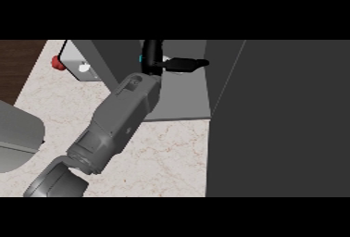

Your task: Pick up the bottled water, place it into the cabinet and close the cabinet

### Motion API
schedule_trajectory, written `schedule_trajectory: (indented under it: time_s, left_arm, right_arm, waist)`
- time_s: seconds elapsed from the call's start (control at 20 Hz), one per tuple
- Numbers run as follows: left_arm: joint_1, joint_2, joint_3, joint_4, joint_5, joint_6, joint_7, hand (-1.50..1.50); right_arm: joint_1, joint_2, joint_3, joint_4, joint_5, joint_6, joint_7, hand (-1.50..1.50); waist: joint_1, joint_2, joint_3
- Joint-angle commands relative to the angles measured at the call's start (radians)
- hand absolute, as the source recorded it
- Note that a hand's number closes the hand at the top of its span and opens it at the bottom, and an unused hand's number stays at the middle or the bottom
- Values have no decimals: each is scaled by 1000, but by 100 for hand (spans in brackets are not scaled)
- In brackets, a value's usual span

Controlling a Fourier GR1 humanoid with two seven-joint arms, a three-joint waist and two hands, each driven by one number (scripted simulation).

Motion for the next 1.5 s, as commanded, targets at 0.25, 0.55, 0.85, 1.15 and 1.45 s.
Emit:
schedule_trajectory:
  time_s: [0.25, 0.55, 0.85, 1.15, 1.45]
  left_arm:
    - [133, -8, -100, -247, 47, -55, 77, -150]
    - [266, -8, -156, -452, 56, -44, 135, -150]
    - [457, 33, -262, -769, 50, 22, 213, -150]
    - [662, 119, -335, -1031, 31, 5, 256, -150]
    - [885, 143, -420, -1237, -5, 58, 243, -150]
  right_arm:
    - [62, 57, 47, -139, 8, -6, 59, -150]
    - [-21, 5, 11, -80, -47, -29, 95, -150]
    - [38, 30, 58, -160, -36, -39, 124, -150]
    - [-15, 24, 57, -173, -27, -87, 155, -150]
    - [-29, -61, 123, -108, 30, 18, 166, 150]
  waist:
    - [35, -20, 0]
    - [53, -16, 1]
    - [63, -21, 0]
    - [69, -16, 0]
    - [67, -17, 1]
